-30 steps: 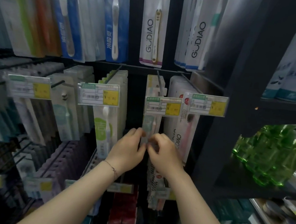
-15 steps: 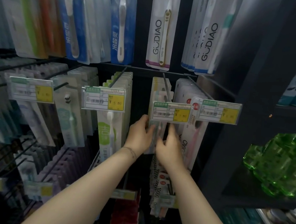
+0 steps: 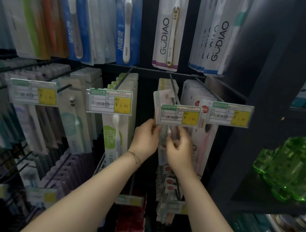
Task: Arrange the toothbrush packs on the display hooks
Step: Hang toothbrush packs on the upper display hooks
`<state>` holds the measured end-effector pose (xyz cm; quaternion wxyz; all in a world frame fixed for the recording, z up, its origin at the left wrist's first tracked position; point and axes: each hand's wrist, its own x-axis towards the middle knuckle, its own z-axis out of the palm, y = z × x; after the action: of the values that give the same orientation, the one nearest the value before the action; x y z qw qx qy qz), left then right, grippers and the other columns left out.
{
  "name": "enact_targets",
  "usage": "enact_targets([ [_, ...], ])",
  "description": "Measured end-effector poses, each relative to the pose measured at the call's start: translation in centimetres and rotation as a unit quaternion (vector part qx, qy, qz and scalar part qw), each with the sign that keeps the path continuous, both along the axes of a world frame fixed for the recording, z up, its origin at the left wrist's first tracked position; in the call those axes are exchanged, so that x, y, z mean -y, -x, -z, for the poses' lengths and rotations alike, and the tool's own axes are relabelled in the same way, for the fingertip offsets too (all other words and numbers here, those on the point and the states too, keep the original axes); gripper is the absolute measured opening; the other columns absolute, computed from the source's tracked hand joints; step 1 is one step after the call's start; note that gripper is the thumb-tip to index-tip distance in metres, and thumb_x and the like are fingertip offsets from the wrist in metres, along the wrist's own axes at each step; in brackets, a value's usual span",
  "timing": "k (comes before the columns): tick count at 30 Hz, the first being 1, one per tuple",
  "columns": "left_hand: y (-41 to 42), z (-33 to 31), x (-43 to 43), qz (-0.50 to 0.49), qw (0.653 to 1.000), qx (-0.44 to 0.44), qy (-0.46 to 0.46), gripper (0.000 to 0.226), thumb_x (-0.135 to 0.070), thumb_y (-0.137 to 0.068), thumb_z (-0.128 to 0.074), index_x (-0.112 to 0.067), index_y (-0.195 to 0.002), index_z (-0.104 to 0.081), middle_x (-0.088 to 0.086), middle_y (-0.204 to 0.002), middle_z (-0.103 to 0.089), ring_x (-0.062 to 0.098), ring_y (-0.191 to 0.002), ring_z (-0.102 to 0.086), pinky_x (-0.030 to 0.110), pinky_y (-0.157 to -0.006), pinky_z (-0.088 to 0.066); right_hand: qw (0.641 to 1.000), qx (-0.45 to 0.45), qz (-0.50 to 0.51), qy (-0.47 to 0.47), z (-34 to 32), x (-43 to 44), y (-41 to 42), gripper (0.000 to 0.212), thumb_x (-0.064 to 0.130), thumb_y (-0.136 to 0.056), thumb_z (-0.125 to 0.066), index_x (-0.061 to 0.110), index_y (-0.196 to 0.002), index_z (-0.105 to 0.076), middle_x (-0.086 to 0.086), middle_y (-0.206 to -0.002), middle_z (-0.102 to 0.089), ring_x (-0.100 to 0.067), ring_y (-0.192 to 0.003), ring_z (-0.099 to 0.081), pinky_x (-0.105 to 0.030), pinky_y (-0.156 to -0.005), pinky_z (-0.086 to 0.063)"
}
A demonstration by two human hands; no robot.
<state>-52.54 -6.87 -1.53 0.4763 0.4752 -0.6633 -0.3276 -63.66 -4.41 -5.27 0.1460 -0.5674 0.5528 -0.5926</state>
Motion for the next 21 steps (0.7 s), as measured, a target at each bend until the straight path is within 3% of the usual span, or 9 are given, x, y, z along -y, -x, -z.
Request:
enact_targets([
  [4,-0.6,0.0,-0.1,0.000,1.000,0.015,-0.015,0.016,-0.020,-0.099,-0.047,-0.012,-0.098,-0.061,0.004,-0.088,-0.067,0.018,-0.079,-0.066,0.033,-0.073,-0.056,1.000,-0.011,-0.005,-0.007,-0.1,-0.4,-0.1,0.044,0.021,-0.095,-0.055,0.017,-0.138,-0.048,-0.001,-0.126,-0.052,-0.004,-0.092,-0.059,-0.028,-0.089,-0.053],
  [9,-1.8,0.1,-1.4,0.022,1.000,0.015,-0.011,0.017,-0.019,-0.099,-0.047,-0.012,-0.105,-0.062,0.003,-0.089,-0.068,0.015,-0.076,-0.066,0.031,-0.072,-0.056,1.000,0.009,-0.021,-0.012,0.0,-1.2,-0.7,0.042,0.025,-0.090,-0.060,0.022,-0.131,-0.050,-0.001,-0.120,-0.057,-0.016,-0.085,-0.066,-0.042,-0.078,-0.058],
  [12,-2.4,-0.1,-2.5,0.046,0.999,0.012,0.007,0.013,-0.017,-0.098,-0.049,-0.014,-0.099,-0.062,0.000,-0.083,-0.067,0.012,-0.069,-0.066,0.020,-0.062,-0.054,0.999,0.037,-0.016,-0.030,0.0,-2.3,-0.8,0.039,0.024,-0.090,-0.063,0.023,-0.127,-0.051,0.001,-0.108,-0.063,-0.017,-0.081,-0.067,-0.045,-0.075,-0.059],
  [15,-3.0,-0.1,-3.5,0.039,0.999,0.032,0.013,0.019,-0.019,-0.098,-0.052,-0.020,-0.079,-0.056,0.001,-0.074,-0.064,0.015,-0.065,-0.065,0.014,-0.053,-0.048,0.997,0.057,-0.023,-0.039,-0.2,-3.7,-1.1,0.040,0.024,-0.089,-0.066,0.021,-0.127,-0.052,0.001,-0.093,-0.067,-0.023,-0.078,-0.068,-0.051,-0.070,-0.058],
  [19,-4.0,0.3,-4.6,0.014,1.000,0.023,0.006,0.028,-0.020,-0.096,-0.054,-0.016,-0.069,-0.050,0.005,-0.068,-0.062,0.029,-0.073,-0.066,0.033,-0.062,-0.052,0.998,0.049,-0.023,-0.040,-0.7,-5.3,-2.1,0.031,0.022,-0.088,-0.067,0.020,-0.117,-0.056,0.004,-0.096,-0.066,-0.029,-0.075,-0.066,-0.049,-0.067,-0.058],
  [21,-4.7,0.3,-5.3,0.013,1.000,0.018,0.005,0.026,-0.022,-0.097,-0.053,-0.014,-0.072,-0.052,0.008,-0.071,-0.063,0.030,-0.074,-0.066,0.032,-0.061,-0.051,0.998,0.042,-0.030,-0.036,-1.1,-6.0,-2.7,0.026,0.022,-0.088,-0.067,0.023,-0.112,-0.057,0.006,-0.098,-0.066,-0.028,-0.073,-0.065,-0.043,-0.066,-0.059],
])
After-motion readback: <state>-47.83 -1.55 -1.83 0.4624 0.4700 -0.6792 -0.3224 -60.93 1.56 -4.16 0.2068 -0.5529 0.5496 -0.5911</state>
